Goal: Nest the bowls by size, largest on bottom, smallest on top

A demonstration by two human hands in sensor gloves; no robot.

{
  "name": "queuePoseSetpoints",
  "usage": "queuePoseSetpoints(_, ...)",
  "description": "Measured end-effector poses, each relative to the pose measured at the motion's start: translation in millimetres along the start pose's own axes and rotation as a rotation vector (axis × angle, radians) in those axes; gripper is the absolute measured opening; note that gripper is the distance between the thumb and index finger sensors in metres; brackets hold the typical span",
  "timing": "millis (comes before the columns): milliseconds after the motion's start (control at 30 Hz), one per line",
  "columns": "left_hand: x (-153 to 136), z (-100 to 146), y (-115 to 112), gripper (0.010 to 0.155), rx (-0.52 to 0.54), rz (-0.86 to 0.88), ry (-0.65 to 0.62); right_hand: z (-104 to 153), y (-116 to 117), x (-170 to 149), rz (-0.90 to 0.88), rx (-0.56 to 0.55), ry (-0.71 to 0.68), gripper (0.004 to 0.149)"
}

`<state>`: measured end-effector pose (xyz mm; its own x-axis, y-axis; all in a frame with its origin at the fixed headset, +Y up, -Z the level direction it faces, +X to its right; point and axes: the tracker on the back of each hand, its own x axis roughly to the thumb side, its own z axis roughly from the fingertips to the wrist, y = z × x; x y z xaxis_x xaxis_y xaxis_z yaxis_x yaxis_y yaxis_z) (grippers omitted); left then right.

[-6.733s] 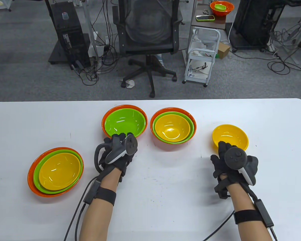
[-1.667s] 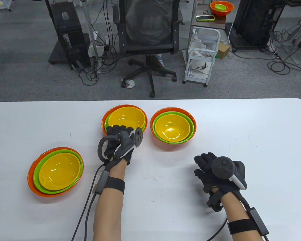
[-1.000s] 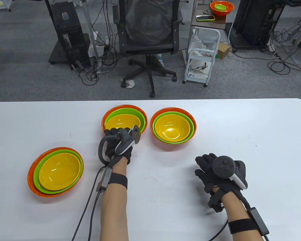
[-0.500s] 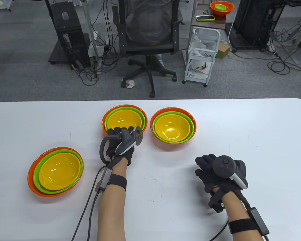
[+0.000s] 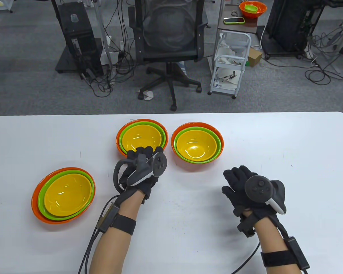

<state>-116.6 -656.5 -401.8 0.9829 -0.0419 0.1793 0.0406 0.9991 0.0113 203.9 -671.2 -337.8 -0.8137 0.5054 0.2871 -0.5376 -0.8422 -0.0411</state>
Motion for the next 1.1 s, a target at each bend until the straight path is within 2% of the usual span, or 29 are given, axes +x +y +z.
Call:
queuePoseSetpoints(100, 5.3, 19.7, 8.8, 0.070, 0.033, 0.040, -0.042, 5.9, -17.5, 23.5, 0.023, -0.090, -0.064, 0.062)
queuePoseSetpoints(200, 10.4, 39.0, 14.3, 0.073, 0.035, 0.089, -0.081, 11.4, -22.1, 39.8, 0.068, -0.120, -0.106, 0.065)
queuePoseSetpoints(333, 16.9, 63.9, 14.7, 0.076, 0.057, 0.150, -0.134, 15.2, -15.9, 49.9, 0.144, -0.110, -0.128, 0.068)
queuePoseSetpoints(467, 19.9, 83.3, 9.3, 0.082, 0.048, 0.125, -0.157, 19.6, -0.9, 51.7, 0.206, -0.076, -0.144, 0.072)
queuePoseSetpoints(667, 15.9, 93.0, -8.3, 0.087, 0.003, 0.099, -0.157, 24.8, 17.8, 47.0, 0.258, -0.035, -0.136, 0.075)
queuePoseSetpoints(833, 12.8, 98.6, -33.5, 0.088, 0.023, 0.111, -0.175, 29.1, 36.0, 32.0, 0.267, 0.019, -0.095, 0.076)
queuePoseSetpoints(933, 9.6, 100.8, -47.4, 0.088, 0.022, 0.055, -0.190, 32.6, 42.5, 27.9, 0.276, 0.035, -0.089, 0.076)
queuePoseSetpoints(1100, 1.8, 102.6, -53.3, 0.089, 0.018, 0.049, -0.209, 36.8, 45.7, 27.7, 0.276, 0.044, -0.089, 0.077)
